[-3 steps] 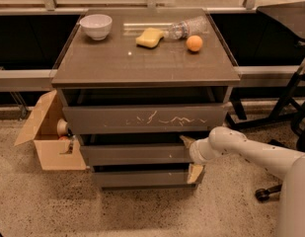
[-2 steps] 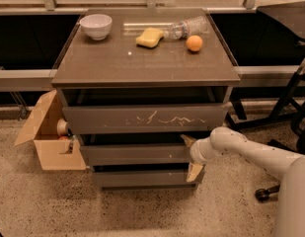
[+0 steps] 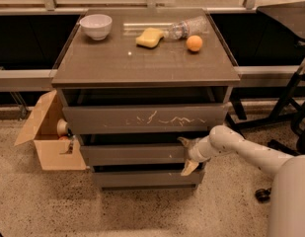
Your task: Open middle drawer
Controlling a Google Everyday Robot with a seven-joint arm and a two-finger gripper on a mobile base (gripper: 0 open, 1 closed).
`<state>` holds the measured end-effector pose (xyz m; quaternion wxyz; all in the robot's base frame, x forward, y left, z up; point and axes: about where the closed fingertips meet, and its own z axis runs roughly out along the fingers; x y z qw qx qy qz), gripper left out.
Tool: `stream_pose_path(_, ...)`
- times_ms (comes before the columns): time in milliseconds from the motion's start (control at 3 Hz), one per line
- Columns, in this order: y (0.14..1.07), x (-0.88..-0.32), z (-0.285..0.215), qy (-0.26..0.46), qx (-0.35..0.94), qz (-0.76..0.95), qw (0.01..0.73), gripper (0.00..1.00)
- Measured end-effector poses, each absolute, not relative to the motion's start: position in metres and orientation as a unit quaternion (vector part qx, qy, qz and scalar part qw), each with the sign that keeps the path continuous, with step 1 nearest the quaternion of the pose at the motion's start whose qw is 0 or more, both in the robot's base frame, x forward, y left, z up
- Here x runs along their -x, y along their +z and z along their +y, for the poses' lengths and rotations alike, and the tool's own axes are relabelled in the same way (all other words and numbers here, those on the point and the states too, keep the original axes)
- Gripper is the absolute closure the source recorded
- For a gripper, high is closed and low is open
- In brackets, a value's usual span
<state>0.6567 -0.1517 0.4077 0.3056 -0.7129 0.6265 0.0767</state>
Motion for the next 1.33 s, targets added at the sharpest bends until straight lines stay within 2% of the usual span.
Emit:
stream_pose_path(333, 0.428, -0.643, -0.141, 0.072, 0.726, 0.611, 0.309, 0.48)
stream_pose_path(667, 0.437, -0.63, -0.134, 0.075, 0.735, 0.601, 0.305, 0.72)
stream_pose_path(1000, 0.449, -0.616, -0.124, 0.095, 0.747, 0.583, 0.305, 1.0)
stream_pose_path(1333, 0.451, -0.615, -0.125, 0.095, 0.747, 0.583, 0.305, 1.0)
